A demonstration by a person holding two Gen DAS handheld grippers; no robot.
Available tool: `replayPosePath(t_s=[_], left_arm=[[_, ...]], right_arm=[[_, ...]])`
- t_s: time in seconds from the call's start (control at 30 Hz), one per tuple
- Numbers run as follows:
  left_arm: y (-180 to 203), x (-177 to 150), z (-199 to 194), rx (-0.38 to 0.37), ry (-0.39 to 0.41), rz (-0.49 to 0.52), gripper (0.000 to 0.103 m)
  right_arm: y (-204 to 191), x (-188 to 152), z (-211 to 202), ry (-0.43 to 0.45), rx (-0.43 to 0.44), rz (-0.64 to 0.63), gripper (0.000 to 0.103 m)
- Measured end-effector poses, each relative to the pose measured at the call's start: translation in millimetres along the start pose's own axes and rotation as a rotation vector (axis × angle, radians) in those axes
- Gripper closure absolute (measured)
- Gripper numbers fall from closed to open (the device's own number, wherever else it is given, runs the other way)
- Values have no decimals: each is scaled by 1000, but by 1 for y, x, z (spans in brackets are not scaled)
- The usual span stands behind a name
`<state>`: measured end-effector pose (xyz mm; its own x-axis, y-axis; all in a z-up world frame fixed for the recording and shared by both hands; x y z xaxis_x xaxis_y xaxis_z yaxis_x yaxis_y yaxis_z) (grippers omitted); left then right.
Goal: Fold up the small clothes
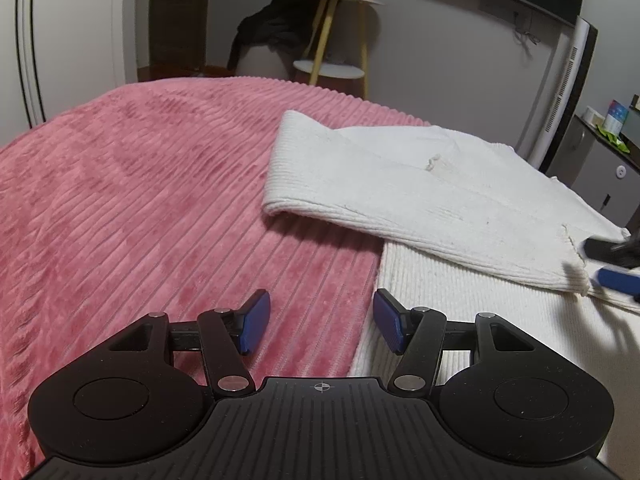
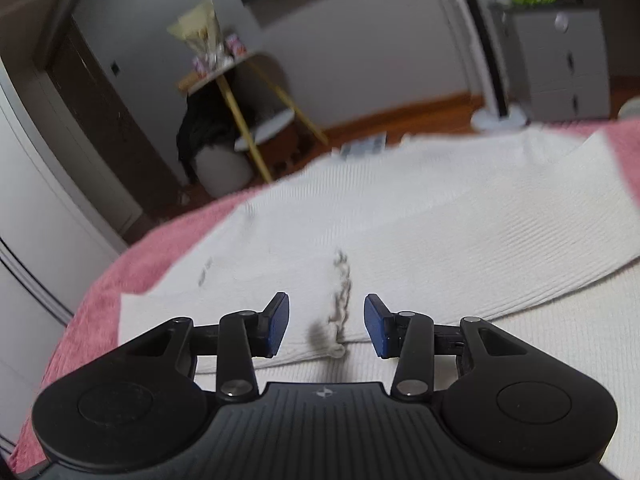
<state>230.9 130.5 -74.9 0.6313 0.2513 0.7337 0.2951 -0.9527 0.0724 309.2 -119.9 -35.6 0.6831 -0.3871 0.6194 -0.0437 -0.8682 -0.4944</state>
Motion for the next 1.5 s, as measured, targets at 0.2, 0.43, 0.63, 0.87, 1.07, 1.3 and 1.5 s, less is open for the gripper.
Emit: replayPosePath(t_s=[0.2, 0.43, 0.63, 0.87, 1.07, 1.3, 1.5], left_arm=[[-2, 1, 1, -2, 9, -10, 40], [-2, 0, 1, -2, 14, -6, 40], [0, -1, 1, 4, 19, 5, 40], [5, -1, 0, 19, 28, 31, 40], [6, 2, -2, 24, 47, 41, 41], [31, 36, 0, -16, 129, 122, 38], [42, 48, 21, -27, 114, 95, 45]], right_arm=[[3, -5, 34, -64, 34, 29, 97], [8, 23, -32, 241, -135, -135, 98], [71, 36, -58, 300, -287, -48, 98], [111, 26, -46, 232, -326, 49, 95], [122, 28, -42, 204, -220, 129, 91], [110, 34, -52, 290, -275, -13, 98], [113, 36, -58, 346, -362, -97, 98]])
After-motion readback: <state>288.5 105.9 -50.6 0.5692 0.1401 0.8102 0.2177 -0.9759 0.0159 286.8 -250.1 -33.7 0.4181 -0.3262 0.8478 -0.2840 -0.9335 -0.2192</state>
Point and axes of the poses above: each gripper's, at about its wrist camera, not at the fingertips, and z roughly the way its jaws point, y to its right, x to its top, the point moved 6 cm from there along z, roughly the way its jaws point, and after that the axes turned 4 degrees about z, right-handed, at the moved point
